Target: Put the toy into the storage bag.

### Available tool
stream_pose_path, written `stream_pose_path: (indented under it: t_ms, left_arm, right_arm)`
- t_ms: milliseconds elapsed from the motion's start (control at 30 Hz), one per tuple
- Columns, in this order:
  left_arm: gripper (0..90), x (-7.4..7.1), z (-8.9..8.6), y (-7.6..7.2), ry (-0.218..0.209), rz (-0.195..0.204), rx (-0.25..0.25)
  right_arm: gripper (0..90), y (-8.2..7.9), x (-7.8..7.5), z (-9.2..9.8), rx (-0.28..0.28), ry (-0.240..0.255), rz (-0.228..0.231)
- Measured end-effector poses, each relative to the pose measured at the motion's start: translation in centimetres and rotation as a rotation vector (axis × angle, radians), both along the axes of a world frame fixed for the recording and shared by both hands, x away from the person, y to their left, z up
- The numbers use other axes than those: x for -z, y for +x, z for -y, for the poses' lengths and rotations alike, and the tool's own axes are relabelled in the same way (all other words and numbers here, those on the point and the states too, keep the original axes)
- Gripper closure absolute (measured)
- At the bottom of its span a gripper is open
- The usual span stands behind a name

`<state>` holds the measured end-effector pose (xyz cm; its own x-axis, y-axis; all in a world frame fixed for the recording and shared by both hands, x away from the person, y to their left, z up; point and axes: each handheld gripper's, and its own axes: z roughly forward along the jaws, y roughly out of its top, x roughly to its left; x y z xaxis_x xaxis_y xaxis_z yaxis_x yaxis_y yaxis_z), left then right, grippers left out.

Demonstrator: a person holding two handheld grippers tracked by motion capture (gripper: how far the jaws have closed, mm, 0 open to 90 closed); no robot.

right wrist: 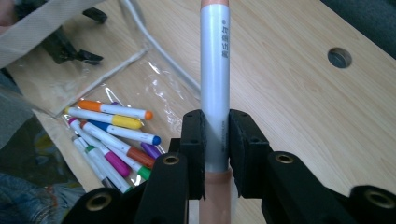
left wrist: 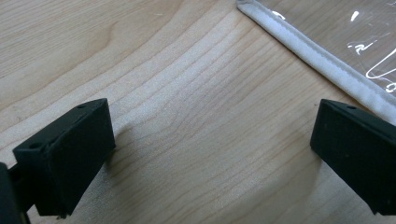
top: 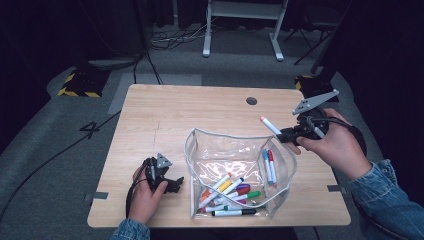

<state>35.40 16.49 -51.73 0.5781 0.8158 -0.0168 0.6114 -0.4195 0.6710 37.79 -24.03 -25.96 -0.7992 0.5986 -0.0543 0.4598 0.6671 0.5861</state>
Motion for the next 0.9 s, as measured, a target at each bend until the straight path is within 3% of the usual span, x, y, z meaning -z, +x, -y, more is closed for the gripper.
stream_pose_path:
  t_ms: [300, 400, 833, 900]
  left_arm:
    - [0.1, 0.0, 0.0, 0.0, 0.0, 0.0, 0.0]
    - [0.1, 0.0, 0.0, 0.0, 0.0, 0.0, 0.0]
    - [0.1, 0.0, 0.0, 0.0, -0.001, -0.001, -0.001]
    - [0.1, 0.0, 0.0, 0.0, 0.0, -0.001, -0.001]
  right_arm:
    - [77.2, -2.1, 0.7, -4.1, -0.149, -0.039, -0.014]
    - [77.2, -2.5, 1.5, -5.5, -0.19, -0.055, -0.044]
    - [77.1, -2.9, 7.3, -11.2, -0.349, -0.182, -0.192]
    - [77.1, -3.0, 8.0, -11.8, -0.373, -0.253, -0.213]
